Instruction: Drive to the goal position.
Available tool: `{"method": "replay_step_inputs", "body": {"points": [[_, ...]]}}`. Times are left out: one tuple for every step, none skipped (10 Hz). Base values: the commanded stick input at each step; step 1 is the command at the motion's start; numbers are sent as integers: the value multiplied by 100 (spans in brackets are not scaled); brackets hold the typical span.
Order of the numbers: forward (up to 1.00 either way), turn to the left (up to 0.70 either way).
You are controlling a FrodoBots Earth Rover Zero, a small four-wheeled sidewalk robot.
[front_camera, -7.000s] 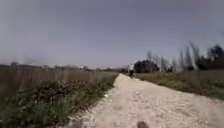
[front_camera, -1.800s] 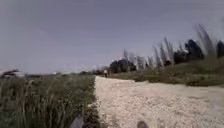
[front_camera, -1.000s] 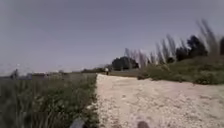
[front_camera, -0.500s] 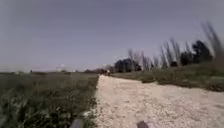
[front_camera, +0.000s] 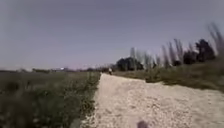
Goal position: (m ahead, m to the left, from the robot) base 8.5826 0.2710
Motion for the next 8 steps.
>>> {"method": "replay_step_inputs", "body": {"points": [[70, -34], [70, -12], [70, 0], [70, 0], [70, 0], [70, 0], [70, 0], [70, 0]]}}
